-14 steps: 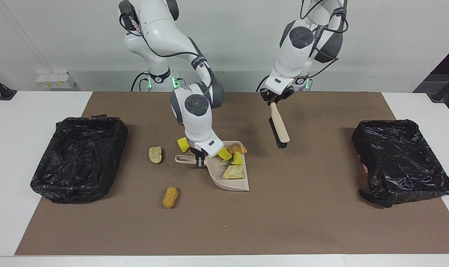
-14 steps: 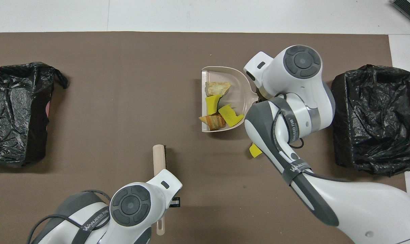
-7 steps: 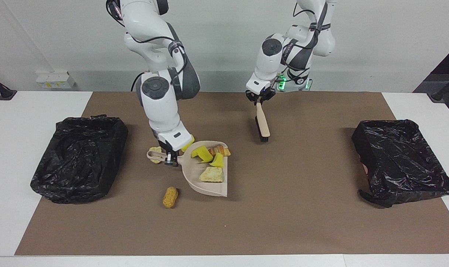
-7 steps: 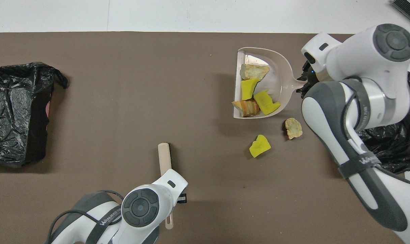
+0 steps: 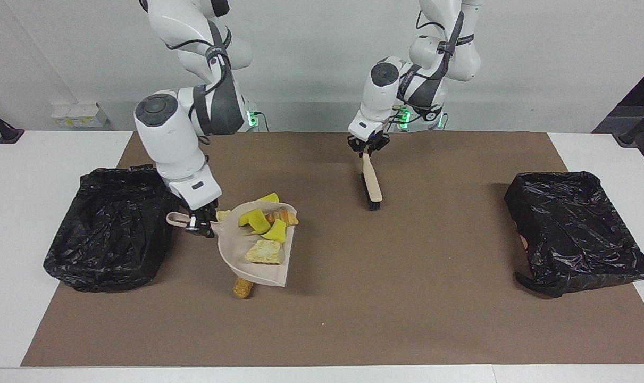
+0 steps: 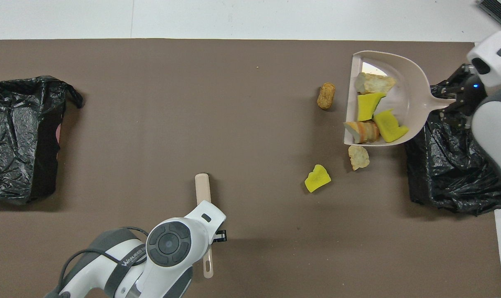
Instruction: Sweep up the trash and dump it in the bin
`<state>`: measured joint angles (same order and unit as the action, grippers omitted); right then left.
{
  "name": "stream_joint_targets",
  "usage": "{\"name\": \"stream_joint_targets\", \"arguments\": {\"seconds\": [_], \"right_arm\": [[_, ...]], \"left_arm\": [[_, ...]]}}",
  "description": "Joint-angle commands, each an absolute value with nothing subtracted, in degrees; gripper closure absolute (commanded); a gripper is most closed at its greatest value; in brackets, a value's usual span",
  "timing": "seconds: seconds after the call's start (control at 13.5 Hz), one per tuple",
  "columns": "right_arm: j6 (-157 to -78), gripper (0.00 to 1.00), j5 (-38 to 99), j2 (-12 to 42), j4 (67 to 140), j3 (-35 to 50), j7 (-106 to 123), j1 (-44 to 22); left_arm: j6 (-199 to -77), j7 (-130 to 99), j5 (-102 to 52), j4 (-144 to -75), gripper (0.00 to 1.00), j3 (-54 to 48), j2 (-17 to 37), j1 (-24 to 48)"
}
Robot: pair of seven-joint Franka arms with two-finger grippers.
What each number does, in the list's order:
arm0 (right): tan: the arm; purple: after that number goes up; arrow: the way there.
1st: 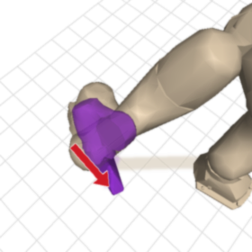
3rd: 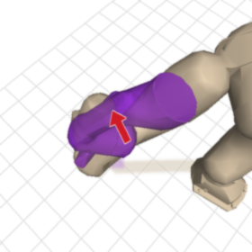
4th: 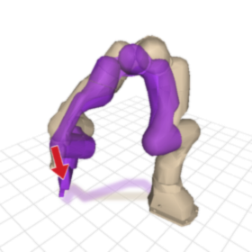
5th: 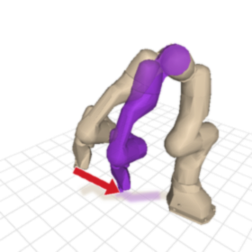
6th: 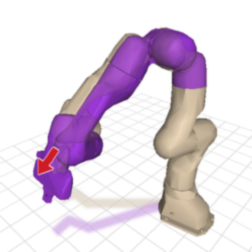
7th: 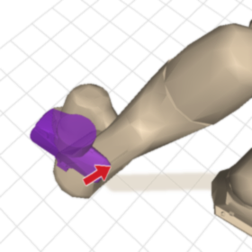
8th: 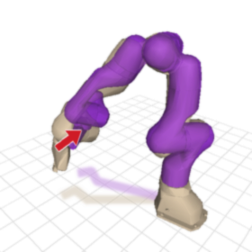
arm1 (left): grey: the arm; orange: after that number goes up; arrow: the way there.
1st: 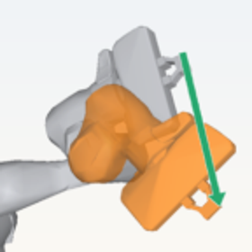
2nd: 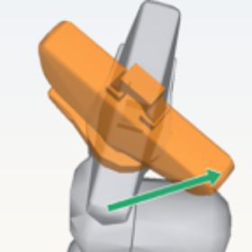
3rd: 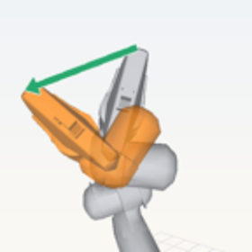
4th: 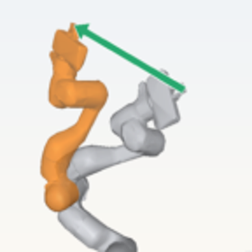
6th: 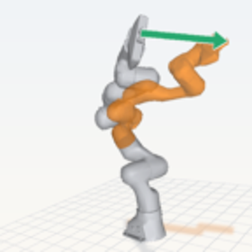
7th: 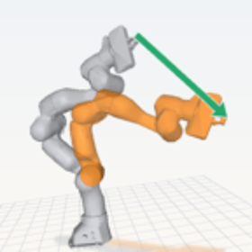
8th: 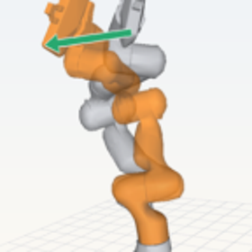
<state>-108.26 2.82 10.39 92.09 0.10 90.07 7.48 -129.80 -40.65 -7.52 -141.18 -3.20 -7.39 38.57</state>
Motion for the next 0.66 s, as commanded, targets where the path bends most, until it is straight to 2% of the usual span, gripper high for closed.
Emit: {"name": "stream_joint_targets", "arguments": {"seconds": [0.0,0.22,0.59], "right_arm": [[-107.93,1.00,5.01,8.61,93.96,0.79,99.02,13.78],[-108.10,1.00,5.01,7.04,95.54,0.70,104.75,20.28],[-109.69,1.00,3.43,5.10,98.17,0.35,112.40,28.99]], "left_arm": [[-129.46,-40.52,-6.15,-136.25,0.00,-2.90,-5.10,33.86],[-124.38,-37.10,-4.05,-133.51,0.00,-2.90,-5.54,28.40],[-122.43,-27.88,-3.08,-128.68,0.00,-2.81,-6.06,17.69]]}}
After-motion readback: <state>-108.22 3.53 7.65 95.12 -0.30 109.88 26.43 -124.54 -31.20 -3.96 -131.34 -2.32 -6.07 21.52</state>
